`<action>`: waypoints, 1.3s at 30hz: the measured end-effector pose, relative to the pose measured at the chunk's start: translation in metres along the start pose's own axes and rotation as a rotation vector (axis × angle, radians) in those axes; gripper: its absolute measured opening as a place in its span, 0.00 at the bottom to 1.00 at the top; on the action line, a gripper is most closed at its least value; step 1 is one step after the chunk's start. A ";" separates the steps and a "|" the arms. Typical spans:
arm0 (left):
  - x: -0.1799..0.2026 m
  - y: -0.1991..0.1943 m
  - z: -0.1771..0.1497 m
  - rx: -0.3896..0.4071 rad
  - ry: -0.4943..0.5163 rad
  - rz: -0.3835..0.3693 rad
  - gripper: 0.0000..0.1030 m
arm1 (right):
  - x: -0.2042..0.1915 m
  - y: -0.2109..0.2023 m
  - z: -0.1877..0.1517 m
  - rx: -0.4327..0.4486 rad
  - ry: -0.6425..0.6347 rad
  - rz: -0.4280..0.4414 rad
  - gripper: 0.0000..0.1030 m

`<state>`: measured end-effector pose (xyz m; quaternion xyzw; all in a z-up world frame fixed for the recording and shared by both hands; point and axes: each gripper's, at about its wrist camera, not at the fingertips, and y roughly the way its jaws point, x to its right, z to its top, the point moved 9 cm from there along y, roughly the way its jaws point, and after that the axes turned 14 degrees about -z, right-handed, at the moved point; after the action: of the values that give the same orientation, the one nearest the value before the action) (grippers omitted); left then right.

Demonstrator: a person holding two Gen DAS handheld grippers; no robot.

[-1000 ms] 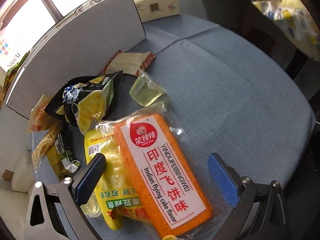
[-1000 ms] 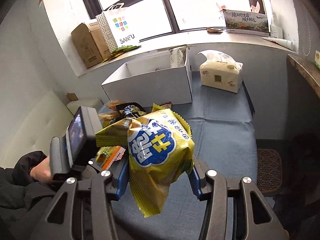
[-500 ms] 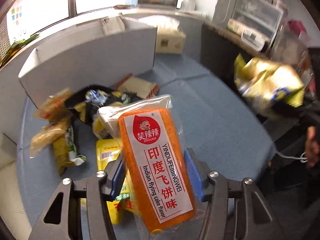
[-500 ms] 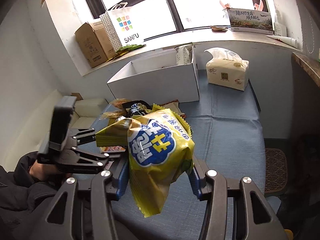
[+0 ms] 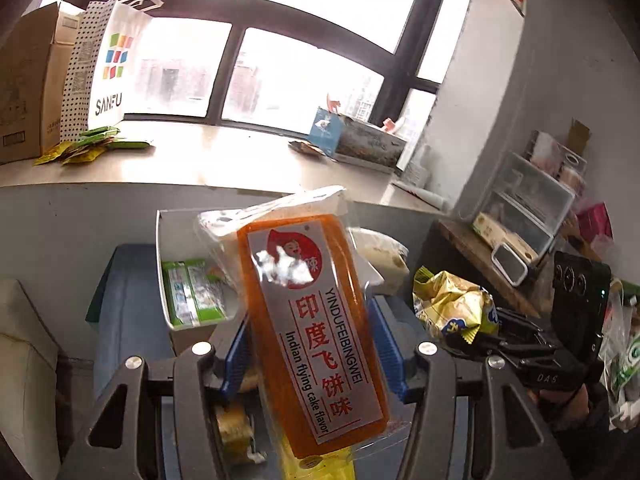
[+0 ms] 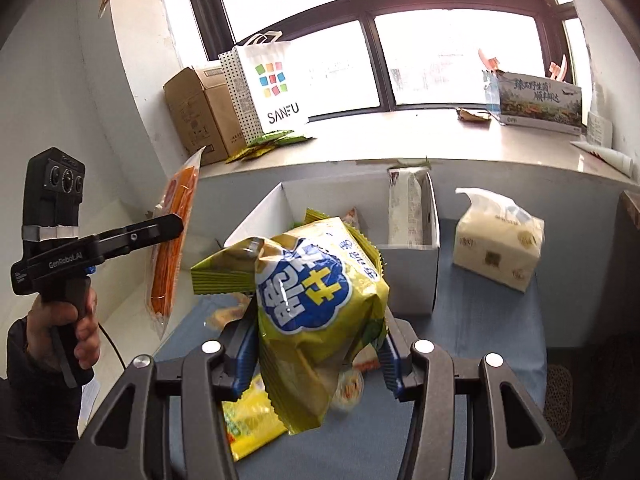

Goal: Organize snacks
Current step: 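Carry both snacks into the white box and open both grippers, then withdraw both grippers from the box toward the remaining snacks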

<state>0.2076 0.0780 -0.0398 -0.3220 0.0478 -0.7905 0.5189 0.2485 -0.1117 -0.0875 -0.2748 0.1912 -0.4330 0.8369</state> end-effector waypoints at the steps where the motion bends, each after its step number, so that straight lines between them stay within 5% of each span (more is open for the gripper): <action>1: -0.011 0.009 0.014 -0.004 -0.024 -0.004 0.58 | -0.003 0.010 0.015 0.006 -0.005 -0.003 0.53; 6: -0.078 0.070 0.057 -0.047 -0.076 0.069 0.58 | -0.004 0.085 0.075 -0.047 0.036 -0.018 0.53; 13: -0.126 0.128 0.054 -0.130 -0.085 0.137 0.60 | 0.002 0.167 0.097 -0.154 0.087 -0.029 0.54; 16: -0.148 0.135 0.051 -0.154 -0.118 0.214 0.92 | 0.005 0.185 0.094 -0.188 0.100 -0.044 0.75; 17: -0.151 0.136 0.047 -0.166 -0.128 0.223 1.00 | 0.007 0.190 0.092 -0.198 0.119 -0.039 0.96; 25: -0.143 0.121 0.040 -0.186 -0.034 0.270 1.00 | 0.023 0.187 0.095 -0.160 0.179 -0.068 1.00; 39: -0.047 0.058 0.019 -0.126 0.122 0.167 1.00 | -0.013 0.098 0.083 -0.037 0.008 0.000 1.00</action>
<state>0.2757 0.0967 -0.0706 -0.3002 0.1551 -0.7581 0.5577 0.3484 -0.0297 -0.0836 -0.2887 0.2025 -0.4304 0.8309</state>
